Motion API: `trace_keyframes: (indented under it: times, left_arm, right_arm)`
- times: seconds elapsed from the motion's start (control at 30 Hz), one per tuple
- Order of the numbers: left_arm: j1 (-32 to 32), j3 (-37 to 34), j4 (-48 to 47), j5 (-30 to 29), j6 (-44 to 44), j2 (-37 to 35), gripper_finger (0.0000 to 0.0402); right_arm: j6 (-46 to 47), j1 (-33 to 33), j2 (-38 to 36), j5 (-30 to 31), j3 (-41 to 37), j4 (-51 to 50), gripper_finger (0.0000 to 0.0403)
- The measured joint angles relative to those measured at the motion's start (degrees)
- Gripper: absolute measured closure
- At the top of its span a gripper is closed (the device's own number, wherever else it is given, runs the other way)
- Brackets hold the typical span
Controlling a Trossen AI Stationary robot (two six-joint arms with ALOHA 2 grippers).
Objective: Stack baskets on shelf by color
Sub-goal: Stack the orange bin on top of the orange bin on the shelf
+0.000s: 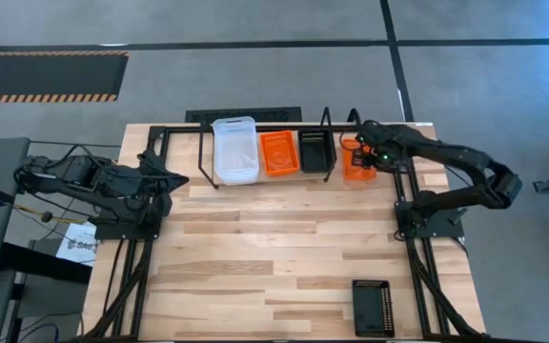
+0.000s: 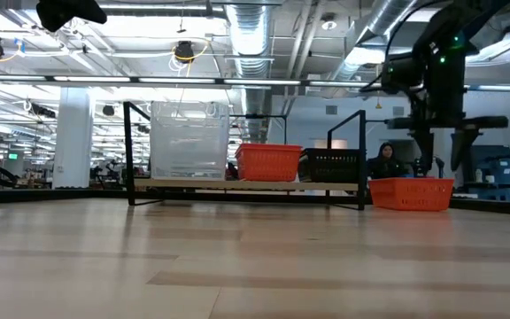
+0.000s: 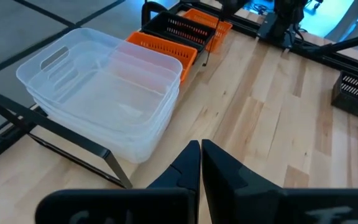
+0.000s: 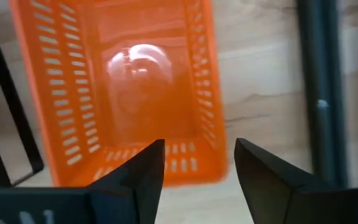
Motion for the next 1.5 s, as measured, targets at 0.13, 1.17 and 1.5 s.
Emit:
trace_keyframes:
  times: [0.13,1.17,1.5]
  left_arm:
    - [0.00,0.00,0.10,-0.03,-0.10,-0.01,0.0401]
    - [0.00,0.00,0.09,3.03,-1.09,0.01,0.0401]
    - [0.00,0.00,0.07,3.05,-0.13,-0.01,0.0401]
  right_arm:
    - [-0.03,0.01,0.00,-0.24,-2.96,2.11,0.0191]
    - [-1.96,5.55,-2.36,-5.03,1.88,-17.26,0.0397]
    - [11.21,24.91,-6.90,2.03,25.55,-26.34,0.0400]
